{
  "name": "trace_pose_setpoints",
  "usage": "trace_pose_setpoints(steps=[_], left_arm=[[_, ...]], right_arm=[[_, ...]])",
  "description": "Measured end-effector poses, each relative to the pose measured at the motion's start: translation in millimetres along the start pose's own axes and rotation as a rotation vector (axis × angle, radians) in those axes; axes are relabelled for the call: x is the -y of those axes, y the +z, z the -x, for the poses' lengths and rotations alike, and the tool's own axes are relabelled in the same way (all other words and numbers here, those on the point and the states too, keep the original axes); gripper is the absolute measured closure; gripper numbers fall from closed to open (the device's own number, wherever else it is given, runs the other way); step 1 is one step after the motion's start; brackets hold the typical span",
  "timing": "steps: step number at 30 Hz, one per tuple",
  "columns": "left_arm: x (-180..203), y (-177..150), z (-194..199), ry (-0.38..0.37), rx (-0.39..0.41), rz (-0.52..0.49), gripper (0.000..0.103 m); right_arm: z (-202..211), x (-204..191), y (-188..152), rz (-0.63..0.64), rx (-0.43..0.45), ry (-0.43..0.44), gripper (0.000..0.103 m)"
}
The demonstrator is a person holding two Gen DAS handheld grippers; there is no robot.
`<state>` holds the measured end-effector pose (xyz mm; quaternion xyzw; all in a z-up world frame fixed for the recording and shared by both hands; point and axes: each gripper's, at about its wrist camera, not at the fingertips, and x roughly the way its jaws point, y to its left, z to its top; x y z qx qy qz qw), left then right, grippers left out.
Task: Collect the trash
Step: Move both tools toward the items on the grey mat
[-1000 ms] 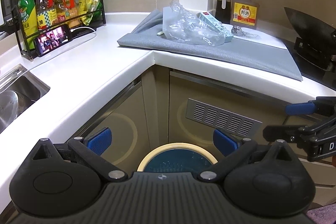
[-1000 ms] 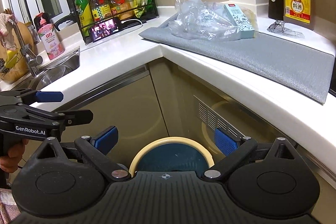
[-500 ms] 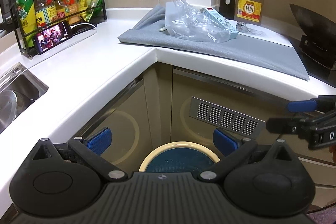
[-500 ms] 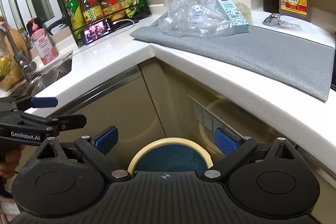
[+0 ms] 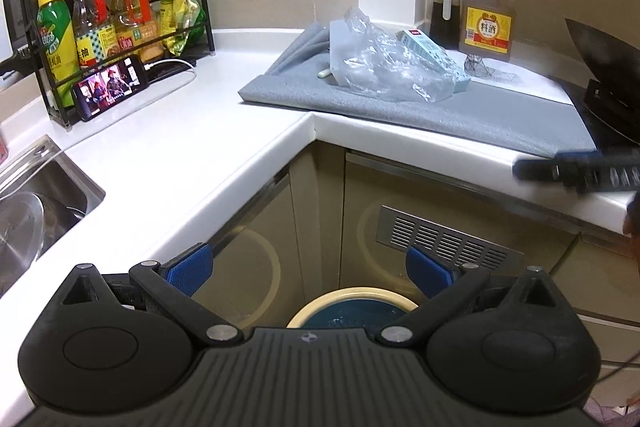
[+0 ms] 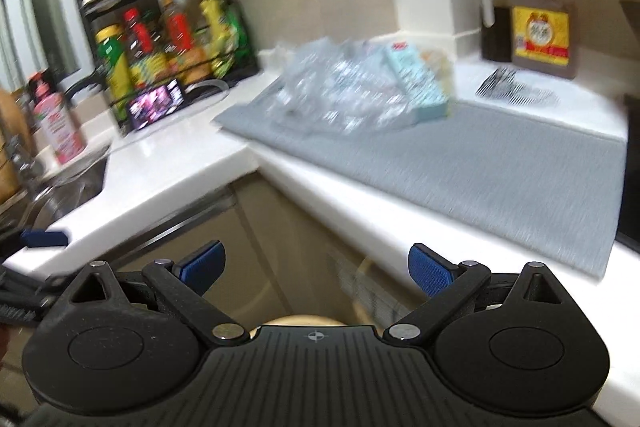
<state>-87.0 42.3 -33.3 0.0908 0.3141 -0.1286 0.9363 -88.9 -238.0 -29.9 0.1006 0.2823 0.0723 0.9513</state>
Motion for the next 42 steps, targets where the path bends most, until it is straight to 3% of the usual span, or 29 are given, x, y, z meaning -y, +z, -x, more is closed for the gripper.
trace_pose_setpoints(steps=[9, 16, 23, 25, 26, 27, 34, 39, 42], left_arm=[[-5, 11, -7, 0.023, -0.011, -0.003, 0.0], [-7, 17, -17, 0.022, -0.046, 0.012, 0.0], [-5, 36, -22, 0.041, -0.036, -0.01, 0.0], [-2, 45, -25, 0.037, -0.025, -0.018, 0.0], [0, 51, -27, 0.033, -0.019, -0.02, 0.0], [2, 56, -30, 0.028, -0.012, -0.022, 0.0], [34, 104, -62, -0.038, 0.053, -0.034, 0.0], [66, 141, -102, -0.142, 0.052, 0.01, 0.0], [82, 160, -129, -0.154, 0.048, 0.018, 0.0]], right_arm=[[-45, 52, 60, -0.155, 0.106, -0.108, 0.005], [-109, 69, 117, -0.094, 0.205, -0.198, 0.004], [-175, 78, 138, -0.04, 0.161, -0.233, 0.006], [-182, 80, 136, -0.035, 0.136, -0.214, 0.029], [-183, 81, 134, -0.029, 0.127, -0.207, 0.058], [-180, 82, 131, -0.034, 0.135, -0.214, 0.061], [-122, 105, 119, -0.076, 0.326, -0.314, 0.061], [-119, 125, 108, -0.101, 0.339, -0.364, 0.061], [-120, 146, 107, -0.202, 0.327, -0.309, 0.061]])
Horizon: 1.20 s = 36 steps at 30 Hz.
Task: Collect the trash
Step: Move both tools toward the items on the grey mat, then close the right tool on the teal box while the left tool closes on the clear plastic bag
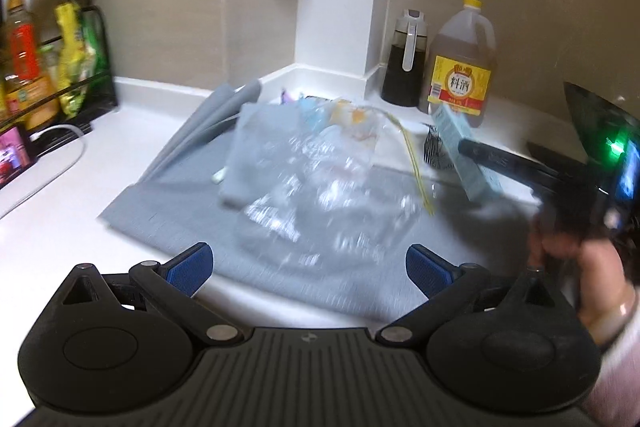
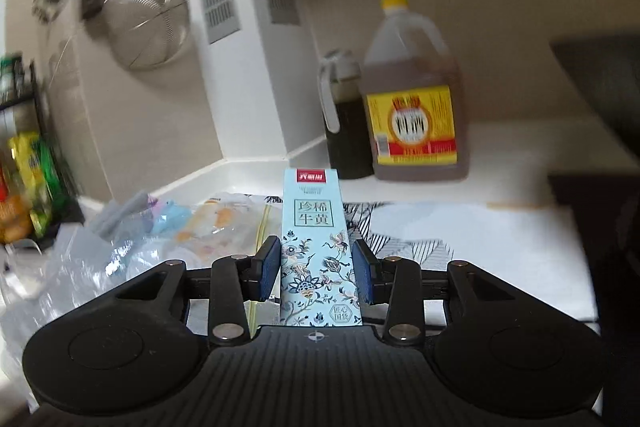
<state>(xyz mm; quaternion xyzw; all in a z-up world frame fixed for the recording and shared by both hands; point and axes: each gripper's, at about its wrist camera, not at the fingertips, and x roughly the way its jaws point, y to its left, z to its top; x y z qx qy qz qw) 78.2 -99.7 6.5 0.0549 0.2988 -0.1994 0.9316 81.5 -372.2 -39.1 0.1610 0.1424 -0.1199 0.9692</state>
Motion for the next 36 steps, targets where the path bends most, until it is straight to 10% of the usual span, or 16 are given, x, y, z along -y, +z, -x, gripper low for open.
trace_pose_setpoints(steps=[12, 16, 21, 24, 36], left_arm=[[7, 30, -106, -0.021, -0.163, 0.163, 0.0], [5, 32, -118, 0.022, -0.189, 0.192, 0.001], [-3, 30, -101, 0.164, -0.248, 0.181, 0.071], [-14, 25, -80, 0.123, -0.246, 0.217, 0.095], [-24, -10, 4, 0.053, -0.126, 0.138, 0.097]], right_arm=[[-14, 9, -4, -0.061, -0.108, -0.029, 0.06], [-27, 12, -8, -0.079, -0.217, -0.065, 0.045], [-26, 14, -9, -0.095, -0.219, -0.048, 0.044], [-26, 17, -7, -0.108, -0.213, -0.037, 0.054], [-25, 24, -7, -0.17, -0.182, -0.009, 0.055]])
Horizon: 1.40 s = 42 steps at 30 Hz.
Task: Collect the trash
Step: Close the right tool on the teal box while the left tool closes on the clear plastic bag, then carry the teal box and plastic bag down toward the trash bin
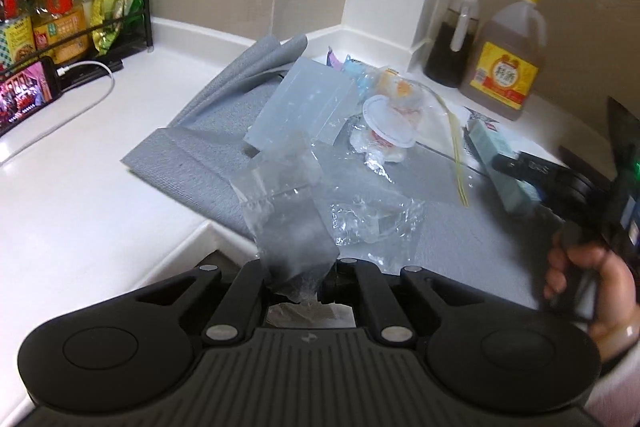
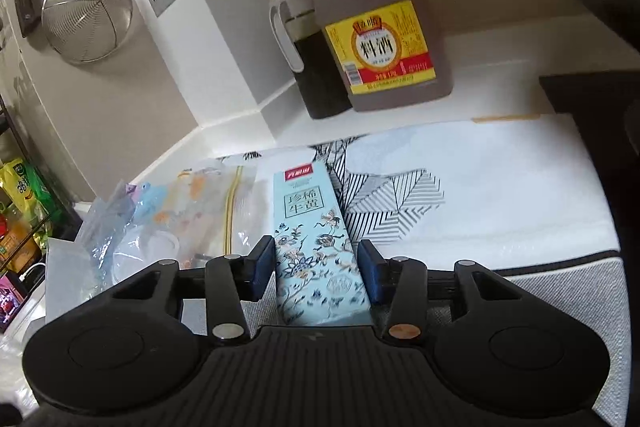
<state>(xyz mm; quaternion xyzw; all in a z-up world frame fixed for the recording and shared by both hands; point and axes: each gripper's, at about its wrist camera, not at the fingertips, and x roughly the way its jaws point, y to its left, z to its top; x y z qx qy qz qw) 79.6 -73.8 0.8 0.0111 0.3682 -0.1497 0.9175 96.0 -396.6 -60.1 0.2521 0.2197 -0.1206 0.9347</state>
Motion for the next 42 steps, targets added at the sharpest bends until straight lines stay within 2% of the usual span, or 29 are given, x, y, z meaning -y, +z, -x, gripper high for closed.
trace_pose_setpoints(steps=[7, 10, 14, 18, 24, 31, 36, 42], left_arm=[[-23, -41, 55, 0.034, 0.035, -0.014, 0.097], [-41, -62, 76, 0.051, 0.023, 0.015, 0.097], [-65, -88, 97, 0.082, -0.01, 0.044, 0.097], [-82, -113, 104, 0.084, -0.065, 0.073, 0.097], [-95, -136, 115, 0.051, -0.059, 0.113, 0.097], [-95, -155, 124, 0.013, -0.055, 0.117, 0.097], [-95, -166, 132, 0.017, -0.035, 0.117, 0.097], [-93, -183, 139, 0.012, -0.038, 0.104, 0.097]], right_arm=[[1, -1, -2, -0.01, 0.002, -0.002, 0.055], [4, 3, -3, -0.044, 0.019, 0.005, 0.056], [22, 4, -7, -0.05, -0.011, -0.013, 0.056], [60, -1, -15, -0.049, -0.046, 0.037, 0.056], [141, -16, -36, 0.058, -0.011, 0.096, 0.056], [222, -27, -66, 0.115, -0.031, 0.17, 0.056], [254, -51, -95, 0.213, -0.103, 0.241, 0.056], [249, -70, -142, 0.25, -0.248, 0.27, 0.056]])
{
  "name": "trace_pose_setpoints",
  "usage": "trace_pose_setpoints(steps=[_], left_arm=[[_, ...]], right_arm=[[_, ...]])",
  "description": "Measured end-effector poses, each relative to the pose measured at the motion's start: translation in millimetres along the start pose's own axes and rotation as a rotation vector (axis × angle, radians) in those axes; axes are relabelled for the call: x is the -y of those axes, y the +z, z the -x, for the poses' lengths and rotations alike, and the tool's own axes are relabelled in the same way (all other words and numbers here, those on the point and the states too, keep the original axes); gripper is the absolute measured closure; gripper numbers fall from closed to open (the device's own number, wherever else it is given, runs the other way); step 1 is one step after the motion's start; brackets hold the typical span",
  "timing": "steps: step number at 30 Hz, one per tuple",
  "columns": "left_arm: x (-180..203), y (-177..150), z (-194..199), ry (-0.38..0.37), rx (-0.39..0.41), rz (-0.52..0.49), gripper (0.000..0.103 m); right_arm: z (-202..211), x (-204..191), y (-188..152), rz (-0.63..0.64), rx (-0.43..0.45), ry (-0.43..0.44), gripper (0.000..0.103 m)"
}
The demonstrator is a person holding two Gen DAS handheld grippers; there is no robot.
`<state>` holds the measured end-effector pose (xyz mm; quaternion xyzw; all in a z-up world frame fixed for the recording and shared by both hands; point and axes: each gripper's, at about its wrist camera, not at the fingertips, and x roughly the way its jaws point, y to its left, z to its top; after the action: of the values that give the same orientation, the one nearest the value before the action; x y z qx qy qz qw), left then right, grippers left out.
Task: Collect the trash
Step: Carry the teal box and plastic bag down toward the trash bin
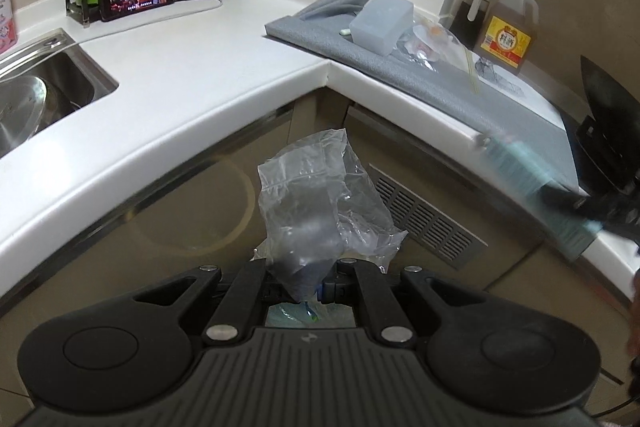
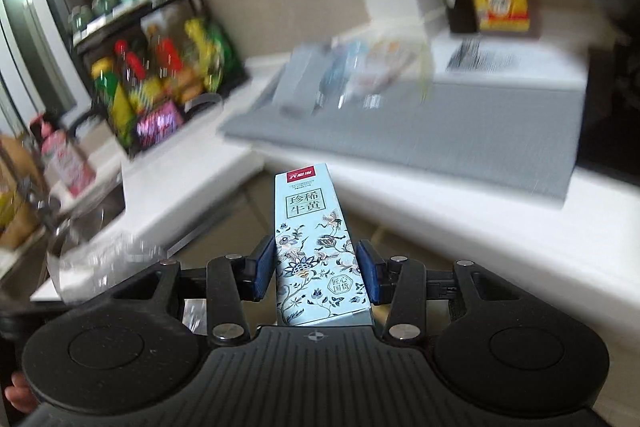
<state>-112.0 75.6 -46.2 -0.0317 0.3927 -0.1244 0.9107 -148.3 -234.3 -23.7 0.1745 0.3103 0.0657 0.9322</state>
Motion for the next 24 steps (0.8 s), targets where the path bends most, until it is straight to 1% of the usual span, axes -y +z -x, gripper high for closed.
trace_pose_setpoints(steps=[3, 8, 12, 16, 24], left_arm=[[-2, -3, 3, -0.003, 0.002, 0.0, 0.097], [-3, -5, 4, -0.005, 0.007, 0.0, 0.097], [-3, -6, 2, -0.008, -0.001, 0.004, 0.097], [-3, -4, -3, -0.012, -0.019, 0.005, 0.097], [-2, -5, -9, -0.019, -0.031, -0.008, 0.097]], right_arm=[[-12, -9, -16, -0.003, -0.059, 0.013, 0.057], [-24, -26, -30, 0.029, -0.116, 0.039, 0.056], [-24, -32, -31, 0.052, -0.122, 0.04, 0.056], [-25, -30, -31, 0.05, -0.127, 0.038, 0.056], [-30, -29, -34, 0.053, -0.148, 0.037, 0.056]])
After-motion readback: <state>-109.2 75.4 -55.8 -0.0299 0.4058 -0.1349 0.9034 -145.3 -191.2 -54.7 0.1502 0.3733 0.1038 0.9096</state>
